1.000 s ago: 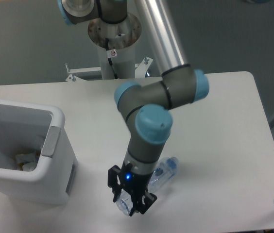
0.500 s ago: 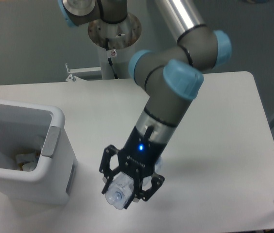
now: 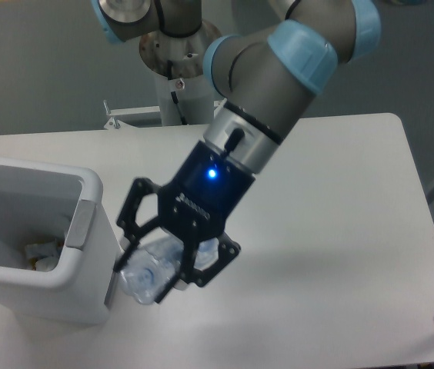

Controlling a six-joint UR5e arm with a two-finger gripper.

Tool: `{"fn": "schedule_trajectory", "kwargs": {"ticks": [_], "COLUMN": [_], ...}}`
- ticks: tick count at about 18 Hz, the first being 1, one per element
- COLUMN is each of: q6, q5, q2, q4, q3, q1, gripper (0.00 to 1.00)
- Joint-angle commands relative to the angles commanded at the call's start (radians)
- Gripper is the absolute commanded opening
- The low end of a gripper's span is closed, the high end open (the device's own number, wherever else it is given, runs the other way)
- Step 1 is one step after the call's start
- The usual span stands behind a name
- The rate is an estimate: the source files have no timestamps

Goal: Place the trash in the trash can
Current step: 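Lift the bottle and carry it over the trash bin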

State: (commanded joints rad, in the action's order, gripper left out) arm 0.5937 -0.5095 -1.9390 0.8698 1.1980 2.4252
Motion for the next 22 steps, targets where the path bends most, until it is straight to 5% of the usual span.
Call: {"fn": "schedule_trajectory", "kwargs": {"ticks": [9, 22], "q6": [-0.002, 0.006], "q5": [0.200, 0.209], "q2": [0.064, 0.055], "q4": [-0.002, -0.037], "q3": [-0.003, 0.055], "q1": [-0.031, -0.179], "gripper": [0.36, 0.36]}}
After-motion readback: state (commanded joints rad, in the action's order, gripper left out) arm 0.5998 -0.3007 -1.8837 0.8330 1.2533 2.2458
